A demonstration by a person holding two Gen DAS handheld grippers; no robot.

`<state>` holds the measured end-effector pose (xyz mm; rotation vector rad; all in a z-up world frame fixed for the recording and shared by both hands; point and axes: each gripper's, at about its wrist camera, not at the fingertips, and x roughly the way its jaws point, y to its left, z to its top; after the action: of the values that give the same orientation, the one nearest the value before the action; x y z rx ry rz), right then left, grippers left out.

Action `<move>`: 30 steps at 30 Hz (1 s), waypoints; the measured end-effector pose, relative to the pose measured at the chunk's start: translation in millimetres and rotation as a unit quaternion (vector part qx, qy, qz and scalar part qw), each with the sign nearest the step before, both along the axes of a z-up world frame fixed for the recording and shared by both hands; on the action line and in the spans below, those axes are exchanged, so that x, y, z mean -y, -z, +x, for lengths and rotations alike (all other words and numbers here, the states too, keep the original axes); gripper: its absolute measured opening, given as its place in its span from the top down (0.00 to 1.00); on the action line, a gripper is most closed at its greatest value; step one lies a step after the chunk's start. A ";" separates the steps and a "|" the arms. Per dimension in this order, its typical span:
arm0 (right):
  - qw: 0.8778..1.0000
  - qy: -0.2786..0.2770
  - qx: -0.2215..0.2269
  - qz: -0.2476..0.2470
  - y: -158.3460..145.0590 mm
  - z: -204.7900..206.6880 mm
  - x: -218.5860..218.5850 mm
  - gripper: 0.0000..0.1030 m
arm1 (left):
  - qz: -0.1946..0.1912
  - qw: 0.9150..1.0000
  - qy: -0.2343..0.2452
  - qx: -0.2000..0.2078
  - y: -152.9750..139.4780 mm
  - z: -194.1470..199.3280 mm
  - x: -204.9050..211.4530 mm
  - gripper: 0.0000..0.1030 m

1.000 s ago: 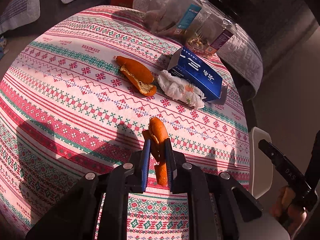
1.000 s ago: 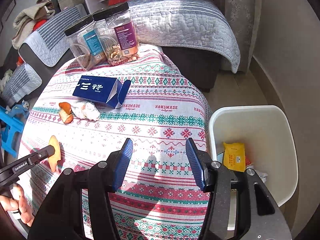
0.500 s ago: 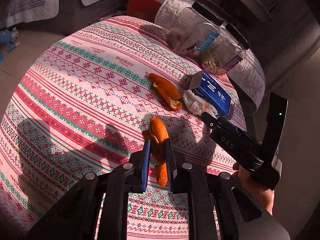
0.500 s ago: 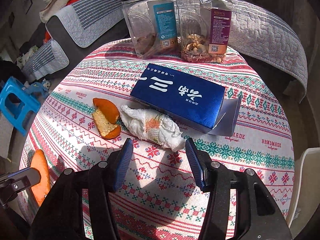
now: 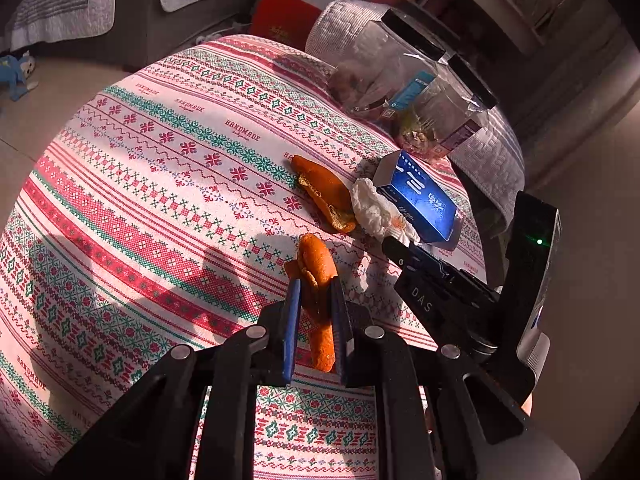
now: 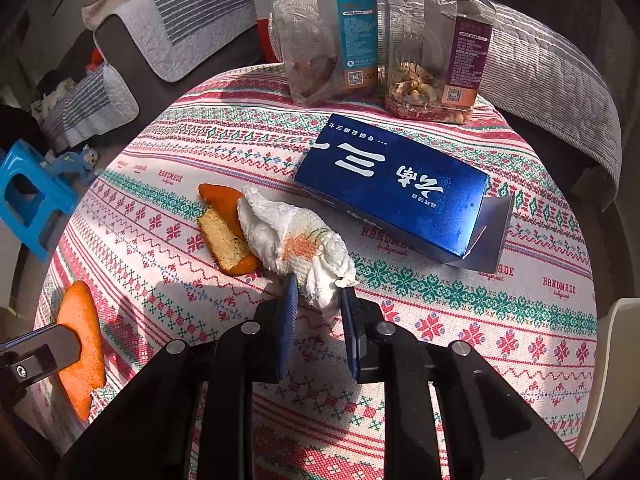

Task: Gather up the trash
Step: 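Grasp orange peel with left gripper while right gripper grasps crumpled white tissue, then carry orange peel and tissue over the white bin and open both grippers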

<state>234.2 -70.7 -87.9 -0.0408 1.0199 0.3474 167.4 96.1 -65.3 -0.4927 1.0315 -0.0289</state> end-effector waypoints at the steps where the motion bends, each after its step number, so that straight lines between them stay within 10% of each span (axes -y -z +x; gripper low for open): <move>1: 1.000 -0.003 0.002 0.000 -3.9 -2.6 -1.5 0.80 | 0.000 1.000 -0.001 0.002 -1.3 -0.6 -0.8 0.86; 15: 0.999 0.019 0.030 0.034 -67.6 -37.8 37.4 0.80 | -0.001 0.999 0.017 0.031 -22.3 -10.9 27.4 0.86; 30: 0.987 0.135 0.067 0.050 -122.8 -80.8 191.8 0.80 | -0.018 0.993 0.098 0.066 -40.6 -16.1 119.5 0.86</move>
<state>153.4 -262.5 34.9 0.1614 0.8596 0.1465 151.3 -23.5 -24.7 -0.4143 0.9477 -0.2525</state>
